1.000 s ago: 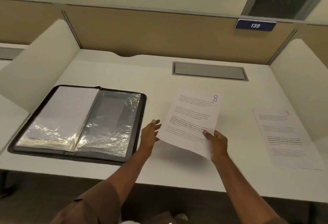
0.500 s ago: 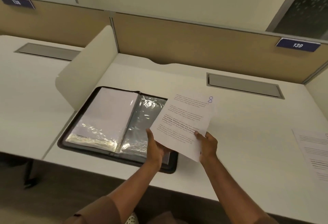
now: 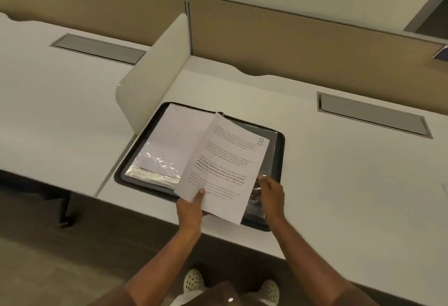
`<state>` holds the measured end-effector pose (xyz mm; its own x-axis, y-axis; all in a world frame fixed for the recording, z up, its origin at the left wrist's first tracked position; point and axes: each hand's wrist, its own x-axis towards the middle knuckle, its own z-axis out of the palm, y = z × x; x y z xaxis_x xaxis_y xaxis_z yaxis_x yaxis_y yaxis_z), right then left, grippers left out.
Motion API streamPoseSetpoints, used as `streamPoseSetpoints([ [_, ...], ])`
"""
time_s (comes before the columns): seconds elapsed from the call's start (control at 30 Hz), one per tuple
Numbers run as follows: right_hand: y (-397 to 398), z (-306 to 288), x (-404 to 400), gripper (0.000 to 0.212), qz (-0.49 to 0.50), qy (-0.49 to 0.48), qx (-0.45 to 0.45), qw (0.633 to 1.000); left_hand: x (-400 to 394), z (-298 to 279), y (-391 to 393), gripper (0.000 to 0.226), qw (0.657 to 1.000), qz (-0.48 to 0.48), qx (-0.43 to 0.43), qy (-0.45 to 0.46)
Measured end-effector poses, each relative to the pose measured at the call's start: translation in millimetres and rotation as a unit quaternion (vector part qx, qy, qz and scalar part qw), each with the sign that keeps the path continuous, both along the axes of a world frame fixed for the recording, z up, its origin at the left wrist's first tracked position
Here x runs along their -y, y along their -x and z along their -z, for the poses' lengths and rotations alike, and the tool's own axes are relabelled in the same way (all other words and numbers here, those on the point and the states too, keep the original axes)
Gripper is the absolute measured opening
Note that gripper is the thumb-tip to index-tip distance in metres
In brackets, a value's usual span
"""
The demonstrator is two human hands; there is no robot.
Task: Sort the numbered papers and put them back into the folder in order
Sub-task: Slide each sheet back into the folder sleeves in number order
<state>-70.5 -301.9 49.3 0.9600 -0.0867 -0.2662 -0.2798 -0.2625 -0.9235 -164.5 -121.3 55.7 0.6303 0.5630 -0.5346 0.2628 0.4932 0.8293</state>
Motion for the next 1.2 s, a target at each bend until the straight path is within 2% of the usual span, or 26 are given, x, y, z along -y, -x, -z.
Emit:
streamPoseSetpoints([
  [0.07, 5.4, 6.6, 0.4, 0.010, -0.092, 0.132, 0.072, 0.984, -14.5, -3.0, 19.8, 0.042, 1.000, -0.024, -0.002, 0.003],
  [0.13, 10.0, 7.7, -2.0, 0.003, -0.192, 0.263, 0.137, 0.936, -28.1, -2.8, 42.1, 0.042, 0.999, -0.050, -0.004, 0.011],
  [0.2, 12.6, 6.6, -6.9, 0.011, -0.268, 0.350, 0.180, 0.880, -39.4, 1.0, 65.2, 0.042, 0.998, -0.068, -0.014, 0.005],
  [0.27, 15.3, 6.7, -12.8, 0.023, -0.321, 0.396, 0.209, 0.834, -47.5, 5.2, 85.3, 0.043, 0.997, -0.076, -0.019, 0.000],
  [0.37, 19.1, 8.9, -17.9, 0.033, -0.361, 0.437, 0.232, 0.790, -53.5, 9.9, 105.5, 0.043, 0.995, -0.095, -0.024, 0.006],
  [0.57, 17.7, 14.9, -20.5, 0.034, -0.380, 0.489, 0.261, 0.741, -56.3, 20.7, 128.9, 0.044, 0.993, -0.107, -0.031, 0.027],
  [0.73, 16.6, 16.6, -21.3, 0.033, -0.385, 0.502, 0.259, 0.730, -56.0, 27.3, 140.8, 0.040, 0.994, -0.100, -0.035, 0.033],
  [0.9, 15.7, 18.5, -21.7, 0.034, -0.393, 0.487, 0.245, 0.740, -55.8, 30.7, 148.3, 0.040, 0.996, -0.079, -0.042, 0.022],
  [1.03, 13.7, 16.7, -21.8, 0.029, -0.390, 0.457, 0.215, 0.770, -54.3, 28.8, 157.3, 0.034, 0.997, -0.069, -0.041, 0.020],
  [1.2, 11.2, 16.7, -21.3, 0.022, -0.368, 0.377, 0.157, 0.835, -49.9, 23.6, 167.7, 0.034, 0.996, -0.076, -0.041, 0.031],
])
